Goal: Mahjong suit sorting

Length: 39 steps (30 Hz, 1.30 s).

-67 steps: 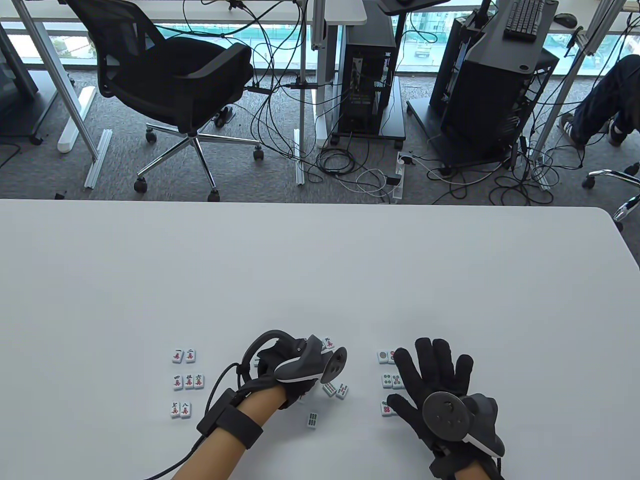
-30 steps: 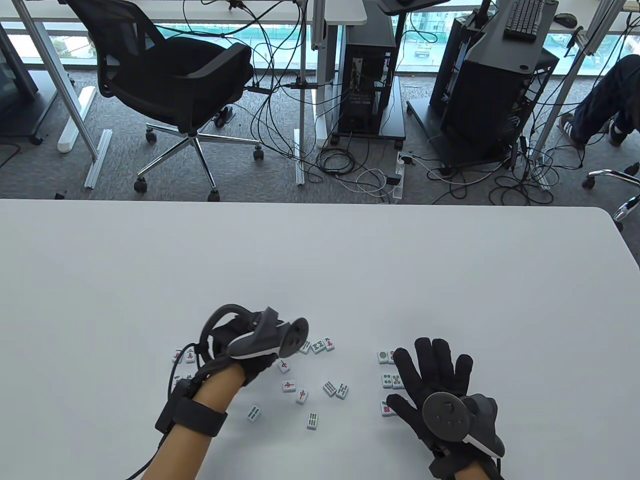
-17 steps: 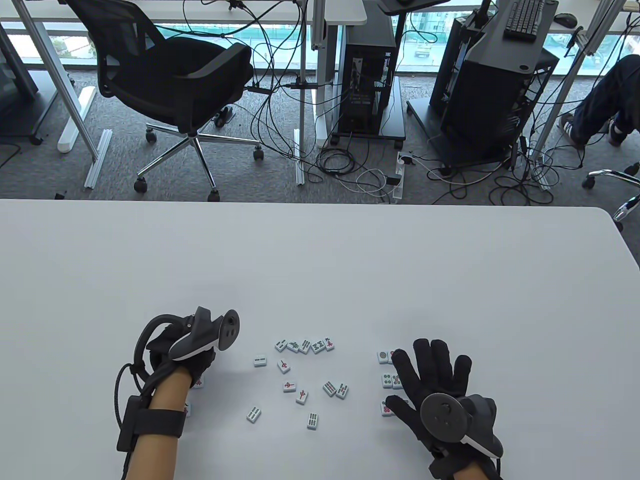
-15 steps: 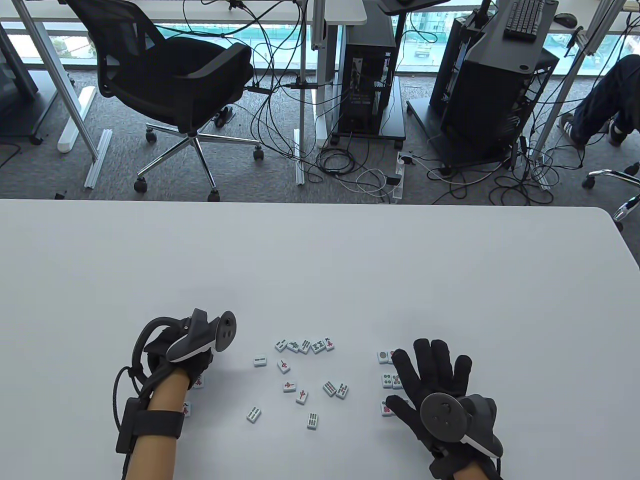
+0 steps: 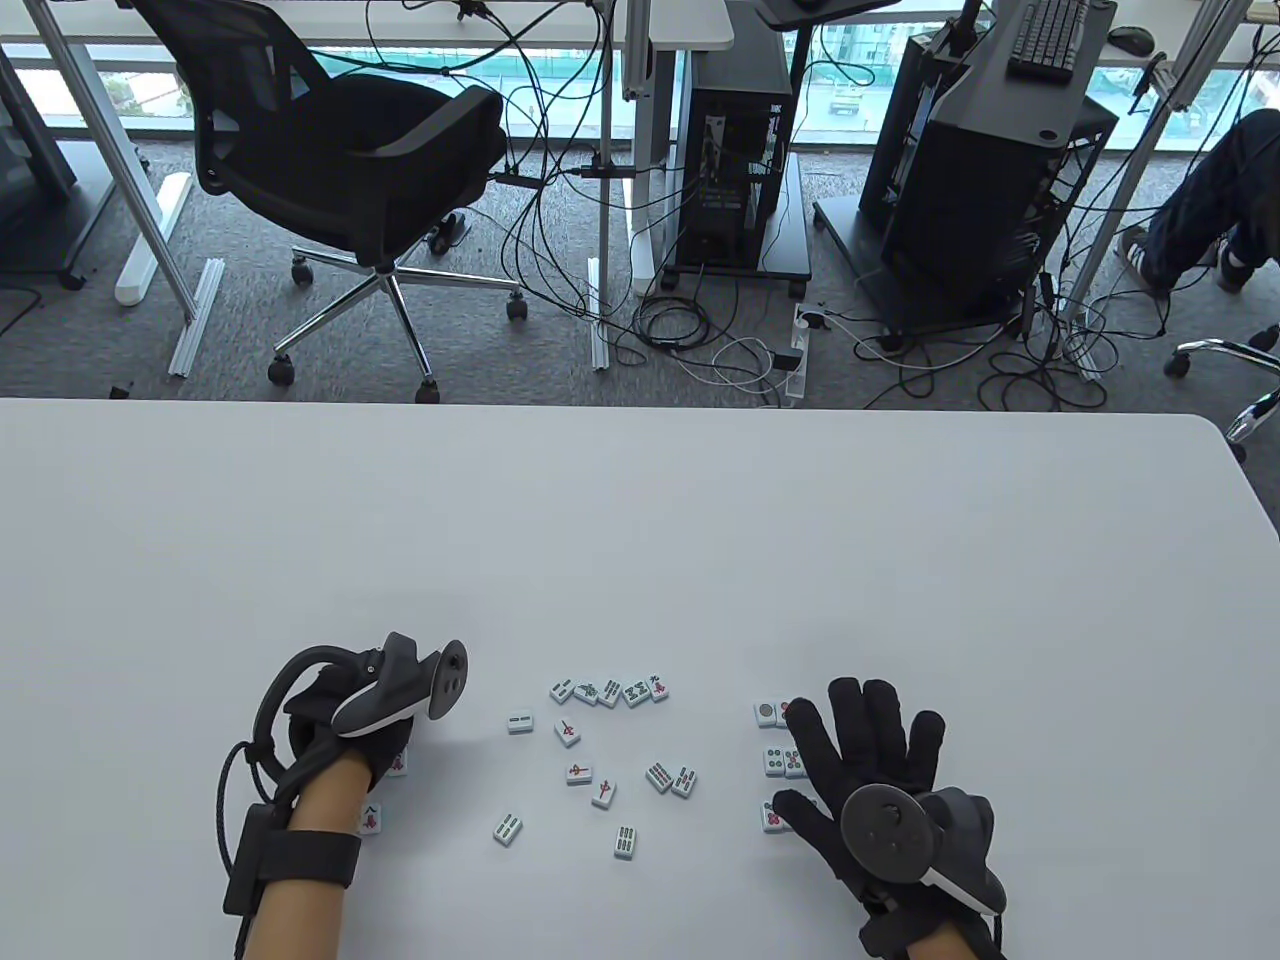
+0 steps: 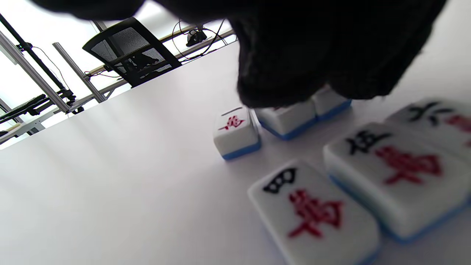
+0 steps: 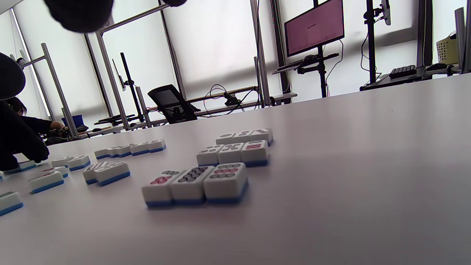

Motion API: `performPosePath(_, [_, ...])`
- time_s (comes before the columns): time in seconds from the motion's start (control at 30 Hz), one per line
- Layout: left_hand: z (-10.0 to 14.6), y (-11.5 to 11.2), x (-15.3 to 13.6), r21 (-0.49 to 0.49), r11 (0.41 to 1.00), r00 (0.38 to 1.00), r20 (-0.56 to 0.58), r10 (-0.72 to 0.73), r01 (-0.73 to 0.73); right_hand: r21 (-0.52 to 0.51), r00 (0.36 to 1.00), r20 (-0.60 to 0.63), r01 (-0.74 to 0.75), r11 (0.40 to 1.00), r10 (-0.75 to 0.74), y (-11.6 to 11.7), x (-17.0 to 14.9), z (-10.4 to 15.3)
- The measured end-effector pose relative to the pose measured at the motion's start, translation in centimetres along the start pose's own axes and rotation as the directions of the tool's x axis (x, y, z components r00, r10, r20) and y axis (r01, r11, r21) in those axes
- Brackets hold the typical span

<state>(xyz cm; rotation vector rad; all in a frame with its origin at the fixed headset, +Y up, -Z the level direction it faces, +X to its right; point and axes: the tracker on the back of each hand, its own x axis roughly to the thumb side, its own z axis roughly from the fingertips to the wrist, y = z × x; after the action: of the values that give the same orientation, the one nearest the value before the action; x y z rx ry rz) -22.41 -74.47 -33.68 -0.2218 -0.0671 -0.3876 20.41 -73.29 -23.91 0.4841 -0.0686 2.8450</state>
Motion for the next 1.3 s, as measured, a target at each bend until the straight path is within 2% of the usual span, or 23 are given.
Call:
performPosePath(0.03, [0.1, 0.6, 0.0, 0.016, 1.0, 1.0, 0.004, 0.013, -0.013, 0.0, 1.0, 0.0, 0.001, 1.0, -0.001, 0.0, 0.0, 0.0])
performPosePath(0.13, [0.5, 3.2, 0.5, 0.173, 0.983, 0.998, 0.044, 0.051, -0.058, -0.001, 1.0, -0.001, 0.003, 1.0, -0.003, 0.0, 0.0, 0.0])
performPosePath(0.23, [0.6, 5.3, 1.9, 0.271, 0.958, 0.994, 0.082, 0.072, -0.091, -0.004, 1.0, -0.001, 0.005, 1.0, -0.005, 0.0, 0.0, 0.0])
performPosePath(0.37, [0.2, 7.2, 5.2, 0.3, 0.947, 0.985, 0.158, 0.067, -0.113, -0.009, 1.0, 0.001, 0.009, 1.0, -0.009, 0.0, 0.0, 0.0])
performPosePath(0.57, [-0.9, 9.1, 11.7, 0.345, 0.936, 0.963, 0.268, -0.024, -0.072, -0.013, 1.0, 0.005, 0.019, 1.0, -0.019, -0.1, -0.1, 0.0])
performPosePath(0.73, [-2.2, 9.6, 16.4, 0.296, 0.952, 0.946, 0.324, -0.017, -0.084, -0.016, 1.0, 0.007, 0.024, 1.0, -0.024, -0.1, -0.1, 0.0])
performPosePath(0.9, [-3.5, 8.9, 19.7, 0.219, 0.975, 0.952, 0.293, -0.087, 0.022, -0.021, 0.999, 0.01, 0.033, 0.999, -0.033, 0.0, -0.1, 0.0])
performPosePath(1.07, [-4.4, 8.3, 21.0, 0.144, 0.987, 0.957, 0.269, -0.114, 0.077, -0.021, 0.999, 0.012, 0.037, 0.999, -0.037, 0.0, -0.1, 0.0])
performPosePath(1.3, [-4.8, 8.1, 21.5, 0.115, 0.993, 0.961, 0.273, -0.039, 0.007, -0.013, 0.999, 0.013, 0.035, 0.999, -0.035, 0.1, -0.2, 0.0])
